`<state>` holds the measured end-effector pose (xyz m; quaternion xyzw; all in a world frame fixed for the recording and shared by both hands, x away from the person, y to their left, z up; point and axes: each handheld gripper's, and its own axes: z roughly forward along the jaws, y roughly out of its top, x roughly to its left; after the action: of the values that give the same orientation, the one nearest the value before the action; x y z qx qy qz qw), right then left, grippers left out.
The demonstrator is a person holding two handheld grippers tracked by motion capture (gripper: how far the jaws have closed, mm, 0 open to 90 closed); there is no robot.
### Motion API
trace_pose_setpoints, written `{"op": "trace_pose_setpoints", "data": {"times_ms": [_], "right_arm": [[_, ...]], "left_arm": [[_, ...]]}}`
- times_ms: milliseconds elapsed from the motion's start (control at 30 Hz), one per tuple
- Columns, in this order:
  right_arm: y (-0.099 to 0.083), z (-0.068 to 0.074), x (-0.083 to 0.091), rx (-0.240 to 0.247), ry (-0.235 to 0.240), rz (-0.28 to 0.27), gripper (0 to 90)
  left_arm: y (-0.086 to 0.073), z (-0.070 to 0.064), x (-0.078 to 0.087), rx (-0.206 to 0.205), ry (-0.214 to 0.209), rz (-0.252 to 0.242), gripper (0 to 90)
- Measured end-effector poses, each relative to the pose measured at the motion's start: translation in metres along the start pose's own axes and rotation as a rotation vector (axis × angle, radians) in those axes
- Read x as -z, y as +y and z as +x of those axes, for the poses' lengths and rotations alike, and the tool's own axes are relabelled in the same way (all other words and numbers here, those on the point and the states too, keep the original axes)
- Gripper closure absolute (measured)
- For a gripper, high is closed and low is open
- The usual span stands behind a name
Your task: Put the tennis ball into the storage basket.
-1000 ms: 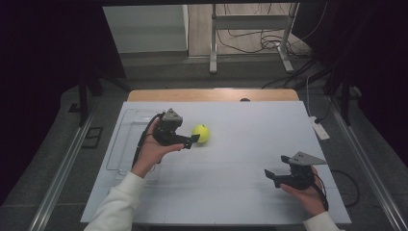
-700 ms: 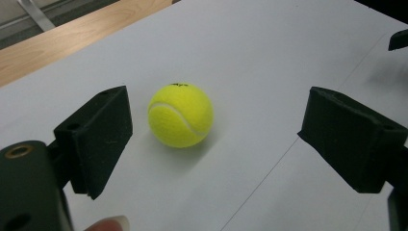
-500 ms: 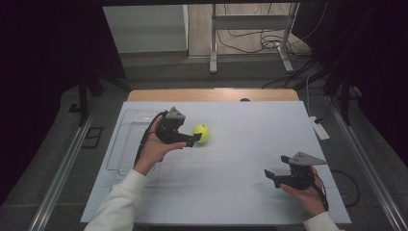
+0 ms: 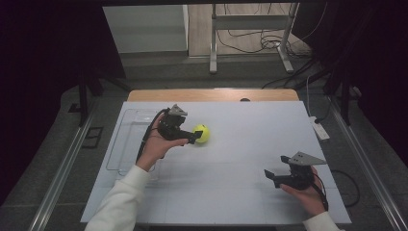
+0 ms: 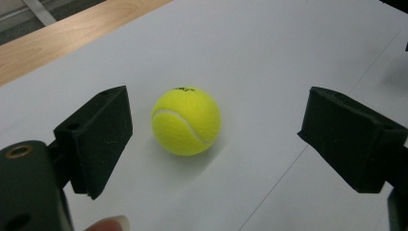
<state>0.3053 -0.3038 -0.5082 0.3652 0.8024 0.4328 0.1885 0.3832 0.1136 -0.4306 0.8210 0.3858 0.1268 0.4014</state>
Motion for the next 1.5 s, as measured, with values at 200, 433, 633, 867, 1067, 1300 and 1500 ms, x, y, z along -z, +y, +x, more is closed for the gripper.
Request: {"op": "trace_pose_setpoints", "data": {"times_ms": [200,433,633,867,1067,1300,1500], "right_arm": [[0.000,0.000,0.000,0.001,0.001,0.000,12.6],[0.000,0.000,0.000,0.002,0.001,-0.002,12.6],[0.000,0.000,0.000,0.002,-0.001,-0.001,12.6],[0.000,0.000,0.000,0.003,0.001,0.001,12.6],[0.000,0.000,-0.001,0.003,0.002,0.002,12.6],[0.000,0.000,-0.001,0.004,0.003,0.006,12.6],[0.000,0.000,-0.001,0.004,0.003,0.005,12.6]], "left_arm": [[0.005,-0.001,-0.003,-0.008,-0.002,0.001,11.6],[0.011,0.002,-0.008,-0.005,0.006,0.013,11.3],[0.014,0.002,-0.013,-0.012,0.004,0.032,11.2],[0.014,0.008,-0.018,0.003,0.009,0.048,10.9],[0.013,0.015,-0.025,0.023,0.014,0.073,9.9],[0.012,0.018,-0.037,0.035,0.004,0.103,8.4],[0.013,0.019,-0.044,0.039,0.007,0.122,8.0]]}}
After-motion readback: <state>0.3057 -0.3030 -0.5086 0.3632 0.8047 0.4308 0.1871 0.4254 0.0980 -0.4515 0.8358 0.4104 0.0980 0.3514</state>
